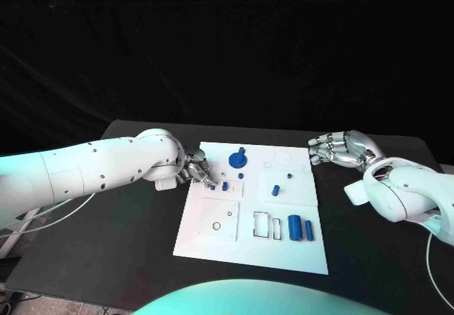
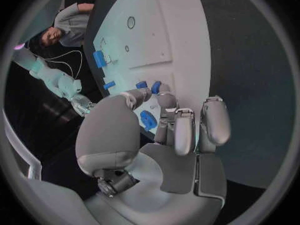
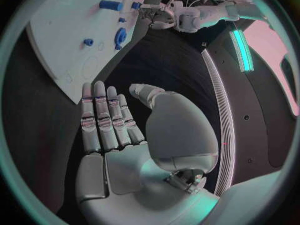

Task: Assemble the parts on the task board

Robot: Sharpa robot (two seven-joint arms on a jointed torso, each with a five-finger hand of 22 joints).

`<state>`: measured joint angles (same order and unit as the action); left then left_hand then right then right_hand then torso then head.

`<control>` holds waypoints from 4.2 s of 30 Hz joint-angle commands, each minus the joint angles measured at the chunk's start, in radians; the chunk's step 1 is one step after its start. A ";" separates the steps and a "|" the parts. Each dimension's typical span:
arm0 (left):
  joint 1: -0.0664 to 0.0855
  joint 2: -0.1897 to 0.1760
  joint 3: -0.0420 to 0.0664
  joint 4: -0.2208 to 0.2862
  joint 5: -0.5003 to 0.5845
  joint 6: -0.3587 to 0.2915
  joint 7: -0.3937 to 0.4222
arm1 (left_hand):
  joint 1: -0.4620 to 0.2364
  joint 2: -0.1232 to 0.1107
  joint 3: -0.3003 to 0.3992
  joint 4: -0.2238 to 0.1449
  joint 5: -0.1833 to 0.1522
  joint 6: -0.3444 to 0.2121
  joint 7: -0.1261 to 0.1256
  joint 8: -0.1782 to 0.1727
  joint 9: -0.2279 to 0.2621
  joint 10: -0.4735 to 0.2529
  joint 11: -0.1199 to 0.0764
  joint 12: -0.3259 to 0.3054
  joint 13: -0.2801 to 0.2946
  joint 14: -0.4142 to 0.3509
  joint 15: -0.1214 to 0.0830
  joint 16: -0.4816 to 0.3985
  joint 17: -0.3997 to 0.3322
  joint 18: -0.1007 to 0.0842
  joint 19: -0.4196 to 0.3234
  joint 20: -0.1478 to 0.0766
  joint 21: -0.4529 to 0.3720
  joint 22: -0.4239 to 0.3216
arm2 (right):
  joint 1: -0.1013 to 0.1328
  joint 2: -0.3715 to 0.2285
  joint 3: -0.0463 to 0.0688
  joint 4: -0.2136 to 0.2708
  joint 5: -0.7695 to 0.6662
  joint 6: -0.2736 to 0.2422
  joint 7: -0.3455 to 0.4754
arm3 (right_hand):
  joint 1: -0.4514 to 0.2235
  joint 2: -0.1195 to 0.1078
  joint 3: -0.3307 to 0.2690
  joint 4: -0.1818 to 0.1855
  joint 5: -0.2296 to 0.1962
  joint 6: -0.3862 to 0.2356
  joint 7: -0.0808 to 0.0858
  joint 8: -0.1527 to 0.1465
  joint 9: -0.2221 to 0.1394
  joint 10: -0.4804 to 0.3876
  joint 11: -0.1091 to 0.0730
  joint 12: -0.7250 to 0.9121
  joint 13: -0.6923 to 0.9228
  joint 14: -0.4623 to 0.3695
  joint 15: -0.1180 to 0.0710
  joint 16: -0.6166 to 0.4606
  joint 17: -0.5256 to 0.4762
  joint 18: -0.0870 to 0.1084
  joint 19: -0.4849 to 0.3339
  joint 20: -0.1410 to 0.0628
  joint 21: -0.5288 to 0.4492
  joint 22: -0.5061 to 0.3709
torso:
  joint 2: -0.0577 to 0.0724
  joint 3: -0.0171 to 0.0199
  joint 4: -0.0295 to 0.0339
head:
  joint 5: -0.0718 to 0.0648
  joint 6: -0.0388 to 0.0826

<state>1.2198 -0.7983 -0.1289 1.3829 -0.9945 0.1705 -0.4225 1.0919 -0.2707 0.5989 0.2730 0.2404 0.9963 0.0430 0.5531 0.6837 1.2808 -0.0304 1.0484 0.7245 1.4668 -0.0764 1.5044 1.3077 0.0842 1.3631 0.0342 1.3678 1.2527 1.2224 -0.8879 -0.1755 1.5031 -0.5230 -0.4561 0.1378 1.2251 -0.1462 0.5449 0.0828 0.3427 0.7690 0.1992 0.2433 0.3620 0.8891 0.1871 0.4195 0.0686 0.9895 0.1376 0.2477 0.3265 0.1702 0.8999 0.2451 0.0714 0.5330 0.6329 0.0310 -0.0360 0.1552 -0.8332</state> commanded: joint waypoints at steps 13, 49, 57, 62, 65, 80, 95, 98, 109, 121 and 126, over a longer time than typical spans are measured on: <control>-0.002 -0.013 0.006 -0.004 0.041 -0.041 -0.009 | -0.070 0.051 -0.190 0.022 -0.006 0.027 -0.002 -0.015 -0.012 0.012 0.003 0.015 0.032 0.072 -0.003 0.013 0.126 -0.009 0.003 0.000 -0.002 0.010 | -0.002 -0.001 0.000 0.001 -0.005 0.013 0.009 | -0.008 0.000 -0.006 -0.003 0.005 0.007 0.055 0.002 -0.002 -0.002 0.002 0.006 -0.002 0.004 0.003 -0.008 -0.001 0.010 -0.002 0.004 -0.002 -0.003 | 0.000 0.0001 -0.0007 | 0.004 0.002; -0.041 0.095 0.011 -0.031 -0.429 -0.456 0.552 | 0.391 -0.003 -0.147 -0.063 -0.005 -0.182 0.098 -0.177 -0.279 -0.403 0.139 -0.555 -0.549 -0.349 0.114 -0.470 -0.703 0.099 -0.402 0.101 -0.563 -0.569 | -0.006 0.004 0.000 0.000 -0.008 0.016 0.014 | -0.007 0.001 -0.006 -0.003 0.004 0.008 0.055 0.002 -0.002 -0.002 0.001 0.007 -0.002 0.005 0.003 -0.009 -0.001 0.010 -0.002 0.004 -0.002 -0.006 | 0.002 0.0003 -0.0021 | -0.023 0.026; -0.043 0.138 0.008 -0.071 -0.561 -0.356 0.508 | 0.388 -0.006 -0.166 -0.057 -0.006 -0.158 0.092 -0.193 -0.309 -0.386 0.133 -0.585 -0.585 -0.305 0.108 -0.373 -0.662 0.099 -0.385 0.095 -0.515 -0.533 | -0.006 0.005 0.000 0.001 -0.011 0.017 0.014 | -0.007 0.001 -0.006 -0.003 0.004 0.008 0.055 0.002 -0.002 -0.002 0.001 0.007 -0.002 0.005 0.003 -0.009 -0.001 0.010 -0.002 0.004 -0.002 -0.006 | 0.002 -0.0001 -0.0011 | -0.026 0.025; -0.044 0.157 0.008 -0.085 -0.586 -0.317 0.494 | 0.389 -0.002 -0.170 -0.052 -0.006 -0.149 0.095 -0.198 -0.318 -0.374 0.135 -0.595 -0.596 -0.272 0.109 -0.322 -0.613 0.099 -0.380 0.096 -0.496 -0.518 | -0.007 0.006 0.000 0.001 -0.012 0.017 0.015 | -0.007 0.001 -0.006 -0.003 0.004 0.008 0.055 0.002 -0.002 -0.002 0.001 0.007 -0.002 0.005 0.003 -0.009 -0.001 0.010 -0.002 0.004 -0.002 -0.006 | 0.002 0.0000 -0.0020 | -0.026 0.024; -0.044 0.165 0.008 -0.092 -0.593 -0.300 0.488 | 0.391 0.000 -0.169 -0.051 -0.006 -0.141 0.097 -0.200 -0.322 -0.367 0.136 -0.600 -0.601 -0.262 0.110 -0.305 -0.600 0.099 -0.379 0.096 -0.487 -0.512 | -0.007 0.007 0.000 0.001 -0.012 0.017 0.015 | -0.007 0.001 -0.006 -0.003 0.004 0.008 0.055 0.002 -0.002 -0.002 0.001 0.007 -0.002 0.005 0.003 -0.009 -0.001 0.010 -0.002 0.004 -0.002 -0.006 | 0.001 0.0002 -0.0014 | -0.027 0.023; -0.044 0.195 0.008 -0.122 -0.598 -0.248 0.469 | 0.407 0.010 -0.143 -0.049 -0.003 -0.098 0.104 -0.207 -0.337 -0.306 0.133 -0.622 -0.618 -0.229 0.109 -0.240 -0.549 0.091 -0.353 0.096 -0.418 -0.442 | -0.007 0.008 0.000 0.001 -0.013 0.017 0.015 | -0.007 0.001 -0.006 -0.003 0.004 0.008 0.055 0.002 -0.002 -0.002 0.001 0.007 -0.002 0.005 0.003 -0.009 -0.001 0.010 -0.002 0.004 -0.002 -0.006 | 0.001 0.0005 -0.0009 | -0.030 0.023; -0.045 0.208 0.008 -0.136 -0.594 -0.224 0.461 | 0.423 0.022 -0.109 -0.063 -0.006 -0.077 0.106 -0.212 -0.344 -0.277 0.129 -0.638 -0.627 -0.216 0.105 -0.216 -0.531 0.085 -0.337 0.093 -0.376 -0.399 | -0.007 0.008 0.000 0.002 -0.013 0.018 0.015 | -0.007 0.001 -0.006 -0.003 0.004 0.008 0.055 0.002 -0.002 -0.002 0.001 0.007 -0.002 0.005 0.003 -0.009 -0.001 0.010 -0.002 0.004 -0.002 -0.006 | 0.001 0.0009 -0.0008 | -0.031 0.017; -0.047 0.212 0.007 -0.141 -0.593 -0.223 0.460 | 0.425 0.024 -0.102 -0.067 -0.007 -0.073 0.106 -0.214 -0.346 -0.265 0.126 -0.638 -0.626 -0.209 0.103 -0.208 -0.521 0.083 -0.330 0.091 -0.362 -0.384 | -0.007 0.008 0.000 0.002 -0.013 0.019 0.015 | -0.007 0.001 -0.006 -0.003 0.004 0.008 0.055 0.002 -0.002 -0.002 0.001 0.007 -0.002 0.005 0.003 -0.009 -0.001 0.010 -0.002 0.004 -0.002 -0.006 | 0.001 0.0005 -0.0002 | -0.032 0.016; -0.049 0.221 0.007 -0.155 -0.592 -0.227 0.448 | 0.451 0.045 -0.060 -0.110 -0.013 -0.049 0.107 -0.220 -0.352 -0.223 0.118 -0.642 -0.622 -0.168 0.093 -0.167 -0.462 0.072 -0.292 0.082 -0.290 -0.311 | -0.007 0.009 0.000 0.002 -0.013 0.019 0.016 | -0.007 0.001 -0.006 -0.003 0.004 0.008 0.055 0.002 -0.002 -0.002 0.001 0.007 -0.002 0.005 0.003 -0.009 -0.001 0.010 -0.002 0.004 -0.002 -0.006 | 0.001 0.0012 -0.0008 | -0.033 0.014; -0.050 0.218 0.007 -0.155 -0.581 -0.268 0.469 | 0.470 0.059 -0.007 -0.195 -0.015 -0.027 0.108 -0.241 -0.366 -0.176 0.113 -0.642 -0.600 -0.122 0.086 -0.130 -0.399 0.059 -0.260 0.074 -0.194 -0.217 | -0.007 0.009 0.000 0.001 -0.013 0.019 0.018 | -0.007 0.002 -0.005 -0.004 0.005 0.008 0.055 0.002 -0.003 -0.003 0.001 0.009 -0.002 0.006 0.003 -0.011 -0.001 0.010 -0.001 0.004 -0.002 -0.010 | -0.001 0.0007 -0.0003 | -0.033 0.018; -0.050 0.213 0.008 -0.147 -0.562 -0.305 0.491 | 0.464 0.059 -0.005 -0.200 -0.015 -0.023 0.109 -0.243 -0.368 -0.169 0.113 -0.642 -0.596 -0.117 0.085 -0.127 -0.392 0.057 -0.255 0.074 -0.183 -0.207 | -0.008 0.010 0.000 0.001 -0.013 0.019 0.020 | -0.007 0.003 -0.005 -0.004 0.006 0.008 0.055 0.002 -0.003 -0.003 0.002 0.009 -0.003 0.006 0.003 -0.011 -0.001 0.010 -0.001 0.004 -0.002 -0.011 | -0.001 0.0002 -0.0005 | -0.033 0.021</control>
<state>1.1712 -0.5838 -0.1206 1.2311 -1.5765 -0.0997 0.0454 1.5547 -0.2170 0.5933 0.0780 0.2205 0.9692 0.1518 0.3151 0.3175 1.0940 0.0931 0.4024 0.1110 1.3437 0.0074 1.3709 0.9142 0.1544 1.1009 0.1109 1.1814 1.0446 1.2159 -0.8793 -0.1752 1.5028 -0.5263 -0.4522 0.1441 1.2250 -0.1462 0.5421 0.0800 0.3427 0.7690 0.1992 0.2433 0.3598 0.8891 0.1870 0.4234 0.0670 0.9895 0.1376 0.2421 0.3259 0.1702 0.8998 0.2451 0.0714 0.5230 0.6320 0.0318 -0.0366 0.1217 -0.8145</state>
